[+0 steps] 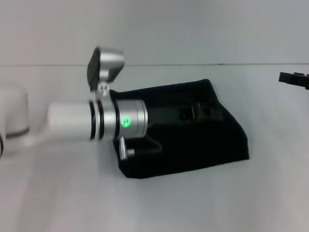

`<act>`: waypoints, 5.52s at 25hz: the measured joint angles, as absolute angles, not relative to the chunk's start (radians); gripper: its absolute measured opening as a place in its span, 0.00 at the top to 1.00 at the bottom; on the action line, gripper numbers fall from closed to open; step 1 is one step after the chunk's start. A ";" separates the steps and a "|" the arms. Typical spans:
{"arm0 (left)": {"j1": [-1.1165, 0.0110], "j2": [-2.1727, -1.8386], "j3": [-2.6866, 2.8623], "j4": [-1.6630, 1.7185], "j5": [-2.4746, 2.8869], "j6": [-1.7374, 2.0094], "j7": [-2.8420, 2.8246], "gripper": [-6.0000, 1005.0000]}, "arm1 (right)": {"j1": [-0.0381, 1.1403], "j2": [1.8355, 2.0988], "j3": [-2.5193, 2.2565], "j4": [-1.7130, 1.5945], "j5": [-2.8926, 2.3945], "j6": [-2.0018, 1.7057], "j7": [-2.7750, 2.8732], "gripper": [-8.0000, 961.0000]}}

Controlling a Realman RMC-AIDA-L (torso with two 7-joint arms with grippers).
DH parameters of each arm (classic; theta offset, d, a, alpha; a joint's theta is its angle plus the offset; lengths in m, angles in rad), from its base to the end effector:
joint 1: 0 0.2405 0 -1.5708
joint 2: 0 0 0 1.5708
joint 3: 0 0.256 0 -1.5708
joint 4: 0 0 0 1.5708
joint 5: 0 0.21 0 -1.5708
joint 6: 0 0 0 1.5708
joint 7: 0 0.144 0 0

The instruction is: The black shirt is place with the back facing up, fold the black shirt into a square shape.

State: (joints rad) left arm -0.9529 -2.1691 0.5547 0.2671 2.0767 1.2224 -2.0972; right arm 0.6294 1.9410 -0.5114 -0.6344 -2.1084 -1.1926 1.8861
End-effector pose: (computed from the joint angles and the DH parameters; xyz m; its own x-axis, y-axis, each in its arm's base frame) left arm -0.1473 0.3857 -0.1022 0.2625 0.8747 0.4074 0.8574 -0.4052 0.3174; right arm 0.3045 0.4067 0.0860 0.5000 -0.5852 -0.6384 -0.8622 -0.4060 -0.3030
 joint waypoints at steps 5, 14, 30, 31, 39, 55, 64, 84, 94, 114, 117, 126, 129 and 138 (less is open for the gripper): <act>-0.884 -2.174 0.557 0.163 1.899 1.249 -1.908 0.81 | 0.632 1.941 -0.519 -0.632 -2.114 -1.195 1.894 0.38; -0.891 -2.175 0.594 0.146 1.889 1.446 -1.812 0.68 | 0.667 1.925 -0.597 -0.625 -2.143 -1.273 2.052 0.38; -0.644 -2.135 0.705 0.543 1.901 1.660 -1.497 0.13 | 0.794 1.950 -0.735 -0.446 -2.228 -1.274 2.257 0.42; -0.635 -2.133 0.715 0.564 1.916 1.667 -1.476 0.09 | 0.797 1.953 -0.736 -0.439 -2.232 -1.268 2.260 0.43; -0.619 -2.135 0.738 0.627 2.010 1.670 -1.377 0.06 | 0.799 1.969 -0.767 -0.423 -2.247 -1.233 2.294 0.47; -0.629 -2.136 0.738 0.620 2.009 1.652 -1.374 0.06 | 0.803 2.019 -0.774 -0.409 -2.239 -1.133 2.283 0.54; -0.629 -2.134 0.738 0.620 2.011 1.649 -1.374 0.06 | 0.798 2.031 -0.763 -0.421 -2.232 -1.133 2.270 0.59; -0.623 -2.135 0.725 0.618 2.004 1.641 -1.387 0.06 | 0.810 2.020 -0.761 -0.504 -2.110 -1.209 2.179 0.95; -0.620 -2.135 0.714 0.619 1.999 1.652 -1.435 0.06 | 0.791 1.989 -0.761 -0.579 -2.111 -1.252 2.196 0.95; -0.632 -2.151 0.714 0.616 1.998 1.551 -1.488 0.06 | 0.725 1.953 -0.773 -0.481 -2.117 -1.150 2.172 0.90; -0.650 -2.157 0.714 0.616 1.997 1.447 -1.537 0.06 | 0.711 1.957 -0.768 -0.494 -2.116 -1.158 2.151 0.89; -0.723 -2.161 0.719 0.612 1.984 1.149 -1.736 0.06 | 0.664 1.944 -0.687 -0.579 -2.107 -1.231 2.153 0.66; -0.736 -2.161 0.716 0.594 1.984 1.071 -1.759 0.06 | 0.664 1.939 -0.679 -0.582 -2.107 -1.240 2.152 0.55; -0.825 -2.119 0.760 0.430 2.016 0.757 -2.034 0.06 | 0.687 1.940 -0.671 -0.595 -2.106 -1.237 2.148 0.24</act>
State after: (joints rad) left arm -0.8254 -2.1195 0.7599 0.4301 2.0158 0.7572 -2.0338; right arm 0.6869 1.9399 -0.6713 -0.5953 -2.1060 -1.2374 2.1480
